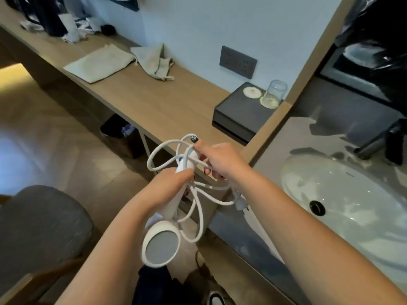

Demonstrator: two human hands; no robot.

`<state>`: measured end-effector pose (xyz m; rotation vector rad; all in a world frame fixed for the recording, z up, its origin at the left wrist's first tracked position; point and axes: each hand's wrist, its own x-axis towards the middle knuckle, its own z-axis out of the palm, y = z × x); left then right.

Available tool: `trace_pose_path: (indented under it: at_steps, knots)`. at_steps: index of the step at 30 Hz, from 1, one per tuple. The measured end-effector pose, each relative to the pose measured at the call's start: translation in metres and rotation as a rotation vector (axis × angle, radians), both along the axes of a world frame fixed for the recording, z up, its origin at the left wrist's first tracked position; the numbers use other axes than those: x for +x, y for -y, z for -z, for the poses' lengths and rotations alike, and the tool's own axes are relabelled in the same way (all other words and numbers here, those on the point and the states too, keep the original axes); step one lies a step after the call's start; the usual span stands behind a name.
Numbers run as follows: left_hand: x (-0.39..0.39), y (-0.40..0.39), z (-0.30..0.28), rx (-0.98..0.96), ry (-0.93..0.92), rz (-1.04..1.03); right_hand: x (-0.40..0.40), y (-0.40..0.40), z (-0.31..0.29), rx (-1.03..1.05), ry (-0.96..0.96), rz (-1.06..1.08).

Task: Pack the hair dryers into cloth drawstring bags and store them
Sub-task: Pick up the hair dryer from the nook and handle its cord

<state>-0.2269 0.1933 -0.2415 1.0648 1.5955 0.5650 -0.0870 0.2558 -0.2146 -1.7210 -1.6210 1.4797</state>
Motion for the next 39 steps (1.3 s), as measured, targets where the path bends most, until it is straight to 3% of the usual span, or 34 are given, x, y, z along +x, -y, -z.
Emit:
trace_pose_path:
  at_steps: [10,18,23,32,39]
  knots:
    - [-0.124,-0.128,0.0,0.05,-0.325,0.442,-0.105,-0.095,0.021,-0.064,-0.195,0.24]
    - [-0.135,-0.248,0.012,0.051,-0.532,0.628,-0.103,-0.185,0.038,-0.107,-0.33,0.453]
    - [-0.133,-0.327,0.022,0.126,-0.679,0.789,-0.084,-0.242,0.052,-0.189,-0.449,0.449]
    - [-0.126,-0.435,0.04,0.259,-0.816,0.889,-0.082,-0.317,0.055,-0.047,-0.36,0.557]
    - [-0.114,-0.511,0.059,0.328,-0.894,1.017,-0.091,-0.363,0.078,-0.015,-0.348,0.757]
